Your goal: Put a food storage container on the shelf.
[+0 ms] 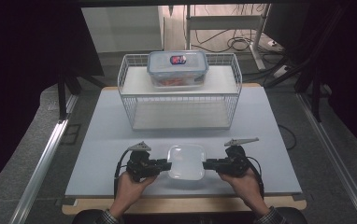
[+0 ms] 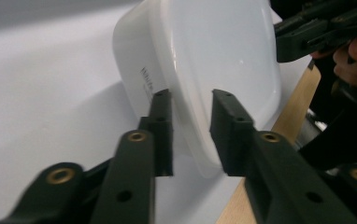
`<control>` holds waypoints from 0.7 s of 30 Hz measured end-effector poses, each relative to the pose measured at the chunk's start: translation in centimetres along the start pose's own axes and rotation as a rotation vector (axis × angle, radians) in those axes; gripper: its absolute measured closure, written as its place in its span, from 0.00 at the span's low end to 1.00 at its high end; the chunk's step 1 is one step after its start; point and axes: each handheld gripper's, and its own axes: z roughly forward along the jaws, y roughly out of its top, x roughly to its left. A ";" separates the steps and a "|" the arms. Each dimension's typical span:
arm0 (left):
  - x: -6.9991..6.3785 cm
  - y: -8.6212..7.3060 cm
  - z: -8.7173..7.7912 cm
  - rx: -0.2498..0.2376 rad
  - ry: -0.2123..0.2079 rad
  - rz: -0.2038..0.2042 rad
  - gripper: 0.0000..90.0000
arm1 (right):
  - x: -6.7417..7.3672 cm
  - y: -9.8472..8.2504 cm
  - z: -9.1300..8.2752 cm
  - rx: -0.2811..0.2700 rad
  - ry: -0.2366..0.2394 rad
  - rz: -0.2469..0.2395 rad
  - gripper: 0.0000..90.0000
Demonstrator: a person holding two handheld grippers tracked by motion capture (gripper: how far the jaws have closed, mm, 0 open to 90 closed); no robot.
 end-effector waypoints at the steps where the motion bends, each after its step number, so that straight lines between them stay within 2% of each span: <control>1: 0.1 -0.1 0.0 -0.004 0.002 0.004 0.88 | 0.1 0.0 0.0 -0.019 -0.034 -0.030 0.88; 2: 0.0 -0.1 0.1 -0.012 0.027 0.008 0.88 | 0.3 -0.1 0.1 -0.028 -0.048 -0.040 0.88; 5: 0.1 -0.1 0.1 -0.019 0.022 -0.005 0.88 | 0.5 -0.1 0.2 -0.045 -0.065 -0.045 0.88; 8: 0.0 -0.1 0.1 -0.024 0.036 0.001 0.88 | 0.5 -0.1 0.2 -0.059 -0.069 -0.051 0.88; 12: -0.5 0.6 -0.5 -0.056 0.051 0.025 0.88 | 0.9 0.5 -0.3 -0.096 -0.070 -0.083 0.88; 13: -0.8 1.1 -0.8 -0.069 0.062 0.043 0.88 | 1.0 0.7 -0.5 -0.103 -0.072 -0.092 0.88; 17: -1.1 2.1 -1.5 -0.087 0.089 0.075 0.88 | 1.2 1.7 -0.8 -0.128 -0.068 -0.115 0.88; 21: -1.2 2.8 -2.0 -0.099 0.100 0.084 0.88 | 1.3 2.7 -0.9 -0.148 -0.058 -0.127 0.88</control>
